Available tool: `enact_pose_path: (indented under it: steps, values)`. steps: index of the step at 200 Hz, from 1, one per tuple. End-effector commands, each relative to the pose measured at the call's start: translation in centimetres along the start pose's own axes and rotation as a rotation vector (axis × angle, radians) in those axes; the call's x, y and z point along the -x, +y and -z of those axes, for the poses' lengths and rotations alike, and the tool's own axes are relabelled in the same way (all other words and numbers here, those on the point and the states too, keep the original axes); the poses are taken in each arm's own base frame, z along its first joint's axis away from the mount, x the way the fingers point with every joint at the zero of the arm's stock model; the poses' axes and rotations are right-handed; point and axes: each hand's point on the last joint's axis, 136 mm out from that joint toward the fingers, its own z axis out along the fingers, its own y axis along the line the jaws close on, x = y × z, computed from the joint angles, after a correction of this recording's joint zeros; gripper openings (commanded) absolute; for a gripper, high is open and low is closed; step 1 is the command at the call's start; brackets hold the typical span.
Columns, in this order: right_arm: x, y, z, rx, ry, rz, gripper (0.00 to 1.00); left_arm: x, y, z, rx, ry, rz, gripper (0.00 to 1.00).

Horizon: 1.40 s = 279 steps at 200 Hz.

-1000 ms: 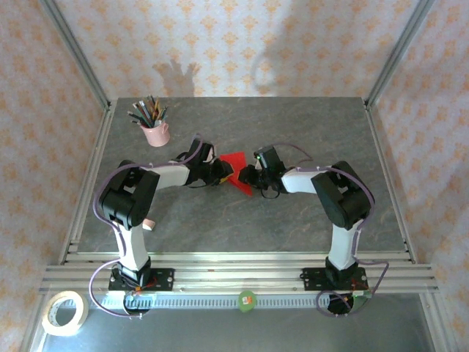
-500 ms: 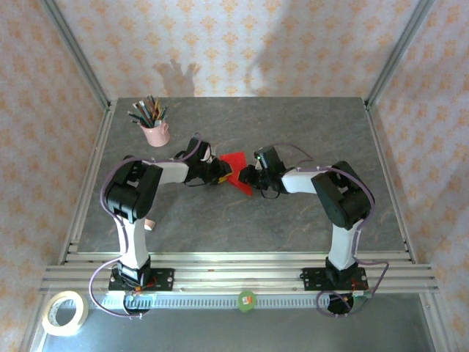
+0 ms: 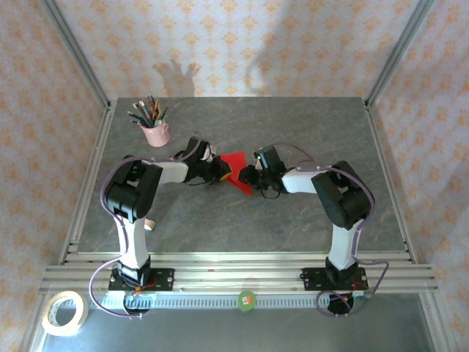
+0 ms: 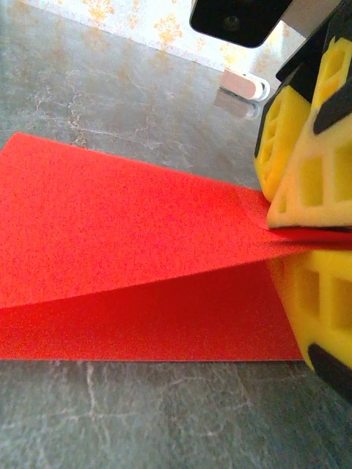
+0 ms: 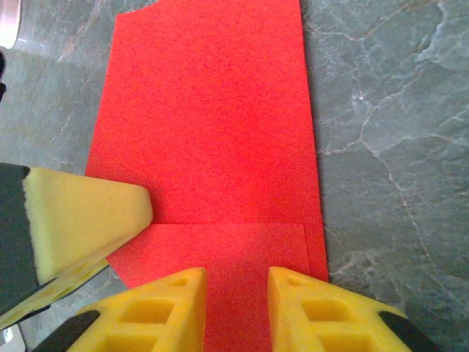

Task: Fold a paper plane with a square sheet of paper (pick it up from the middle)

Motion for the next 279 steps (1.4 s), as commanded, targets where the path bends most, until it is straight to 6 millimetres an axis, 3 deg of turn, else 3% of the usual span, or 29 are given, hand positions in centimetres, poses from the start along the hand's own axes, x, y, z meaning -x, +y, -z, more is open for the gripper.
enact_pose_path:
  steps: [1, 40, 47, 63, 112, 151, 187, 226, 279]
  values:
    - [-0.5, -1.5, 0.3, -0.04, 0.002, 0.034, 0.3, 0.4, -0.2, 0.4, -0.017, -0.005, -0.008, 0.11]
    - [2.0, 1.2, 2.9, -0.006, -0.107, 0.181, 0.43, 0.6, 0.5, 1.4, 0.012, -0.049, 0.012, 0.07]
    - [2.5, 1.6, 3.6, -0.006, -0.135, 0.213, 0.46, 0.8, -0.4, 2.4, -0.002, -0.076, 0.005, 0.07]
    - [3.2, 2.2, 4.8, -0.01, -0.186, 0.287, 0.51, 0.8, 0.1, 3.2, 0.03, -0.112, 0.029, 0.07]
    - [2.8, 3.4, 6.7, -0.05, -0.249, 0.529, 0.5, 1.1, 0.4, 5.2, 0.061, -0.202, 0.104, 0.07]
    - [-0.2, 4.8, 5.2, -0.102, -0.219, 0.721, 0.46, 0.9, 0.2, 5.0, 0.078, -0.203, 0.123, 0.07]
    - [-2.0, 4.9, 3.1, -0.159, -0.19, 0.811, 0.44, 0.7, 0.1, 4.6, 0.093, -0.195, 0.131, 0.07]
    - [-3.2, 4.5, 1.6, -0.161, -0.165, 0.86, 0.36, 0.5, 0.0, 4.2, 0.104, -0.188, 0.137, 0.07]
    - [-3.6, 4.5, 0.5, -0.153, -0.176, 0.884, 0.4, 0.4, 0.0, 3.8, 0.112, -0.186, 0.141, 0.07]
